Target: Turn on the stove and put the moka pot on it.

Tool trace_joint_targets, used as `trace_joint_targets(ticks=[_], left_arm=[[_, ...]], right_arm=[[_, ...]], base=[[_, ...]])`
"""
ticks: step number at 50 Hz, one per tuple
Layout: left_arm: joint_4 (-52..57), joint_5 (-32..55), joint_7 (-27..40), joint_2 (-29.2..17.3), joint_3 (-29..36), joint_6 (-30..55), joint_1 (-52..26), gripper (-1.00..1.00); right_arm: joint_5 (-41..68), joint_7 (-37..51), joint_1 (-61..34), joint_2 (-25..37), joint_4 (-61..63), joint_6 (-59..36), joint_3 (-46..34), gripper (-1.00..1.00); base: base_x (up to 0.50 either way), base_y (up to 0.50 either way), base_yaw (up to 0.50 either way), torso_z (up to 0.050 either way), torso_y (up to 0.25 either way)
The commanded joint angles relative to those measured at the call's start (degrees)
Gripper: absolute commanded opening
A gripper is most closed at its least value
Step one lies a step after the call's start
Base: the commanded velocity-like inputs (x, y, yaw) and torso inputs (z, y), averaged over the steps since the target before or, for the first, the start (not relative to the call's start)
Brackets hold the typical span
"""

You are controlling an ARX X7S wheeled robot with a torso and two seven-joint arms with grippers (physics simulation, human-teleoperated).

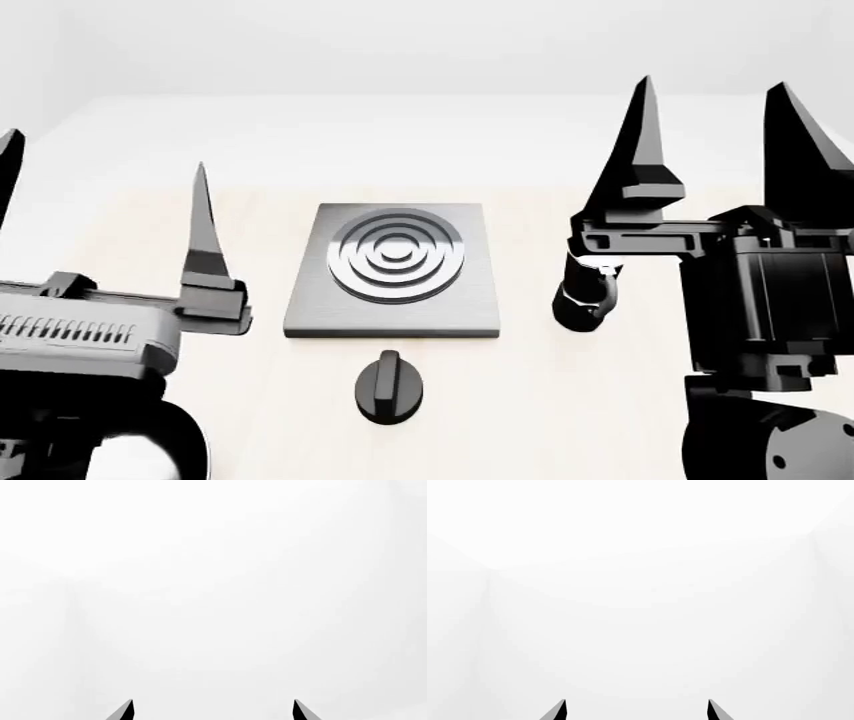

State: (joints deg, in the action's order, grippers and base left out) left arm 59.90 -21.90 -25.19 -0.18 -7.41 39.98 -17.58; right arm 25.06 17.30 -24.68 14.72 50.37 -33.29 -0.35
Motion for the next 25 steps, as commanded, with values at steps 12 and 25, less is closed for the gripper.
trace_joint_targets(ticks=[12, 25], left_arm=[[-9.15, 4.08, -3.31, -1.55, 6.26, 19.14, -2.59, 1.0], [-14.29, 16.81, -2.07, -0.39, 0.92, 27.16, -3.39, 1.0]], right_arm=[[1.47, 1.45, -0.51, 1.16, 0.3, 0.21, -0.44, 1.0], [2.51, 2.56, -1.24, 1.77, 0.78, -0.36, -0.96, 1.0]], base=[[0.0, 0.0, 0.0, 0.0, 0.0], [0.0, 0.0, 0.0, 0.0, 0.0]])
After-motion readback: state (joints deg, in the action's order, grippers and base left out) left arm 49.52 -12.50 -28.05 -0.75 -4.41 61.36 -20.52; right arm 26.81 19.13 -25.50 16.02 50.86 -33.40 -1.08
